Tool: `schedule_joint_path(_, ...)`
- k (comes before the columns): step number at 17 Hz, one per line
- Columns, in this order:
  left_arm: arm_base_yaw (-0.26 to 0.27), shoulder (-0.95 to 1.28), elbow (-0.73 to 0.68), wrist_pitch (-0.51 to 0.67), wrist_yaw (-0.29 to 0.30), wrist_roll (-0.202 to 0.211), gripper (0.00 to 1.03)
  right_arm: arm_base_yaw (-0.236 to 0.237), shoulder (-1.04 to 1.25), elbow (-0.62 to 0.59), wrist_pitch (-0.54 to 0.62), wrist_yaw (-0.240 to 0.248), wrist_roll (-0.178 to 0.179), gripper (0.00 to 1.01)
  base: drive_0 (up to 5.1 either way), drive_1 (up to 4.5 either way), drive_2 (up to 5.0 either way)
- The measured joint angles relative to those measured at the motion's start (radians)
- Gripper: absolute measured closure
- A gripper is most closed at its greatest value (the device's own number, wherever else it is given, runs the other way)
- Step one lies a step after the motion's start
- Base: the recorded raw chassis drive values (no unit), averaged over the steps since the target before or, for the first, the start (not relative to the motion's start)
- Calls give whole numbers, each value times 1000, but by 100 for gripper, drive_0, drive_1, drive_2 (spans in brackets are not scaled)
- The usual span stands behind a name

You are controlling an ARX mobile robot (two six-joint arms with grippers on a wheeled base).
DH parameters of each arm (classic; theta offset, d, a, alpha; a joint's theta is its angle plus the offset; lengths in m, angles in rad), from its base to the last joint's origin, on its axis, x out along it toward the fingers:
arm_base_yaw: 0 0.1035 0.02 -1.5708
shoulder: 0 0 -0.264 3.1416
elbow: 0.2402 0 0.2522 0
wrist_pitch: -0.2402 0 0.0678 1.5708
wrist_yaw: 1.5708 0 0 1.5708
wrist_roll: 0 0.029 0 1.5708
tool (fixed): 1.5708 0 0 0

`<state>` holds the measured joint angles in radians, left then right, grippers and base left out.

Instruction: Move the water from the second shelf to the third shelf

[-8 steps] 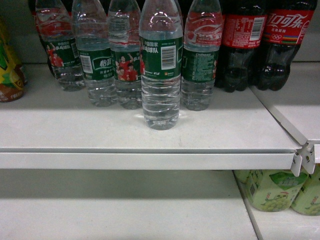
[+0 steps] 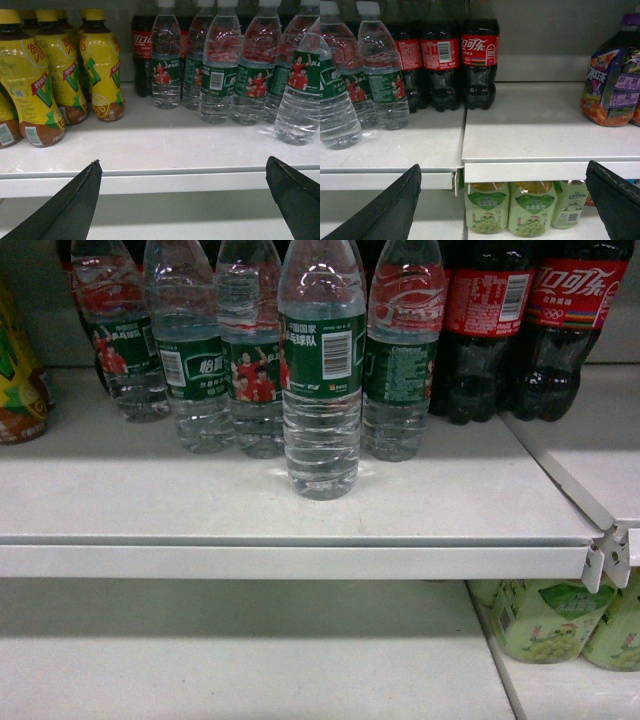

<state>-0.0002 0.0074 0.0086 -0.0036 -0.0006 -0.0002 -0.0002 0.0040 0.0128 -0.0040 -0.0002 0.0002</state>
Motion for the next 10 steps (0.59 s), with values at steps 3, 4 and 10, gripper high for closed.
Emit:
schedule_joint_path(3,0,0,0,0,0,0,5,0,0,0,0,0,0,3,0,0,0)
schedule_joint_path(4,0,0,0,0,0,0,5,0,0,0,0,0,0,3,0,0,0)
schedule_joint_path(10,0,0,0,0,0,0,5,0,0,0,0,0,0,3,0,0,0)
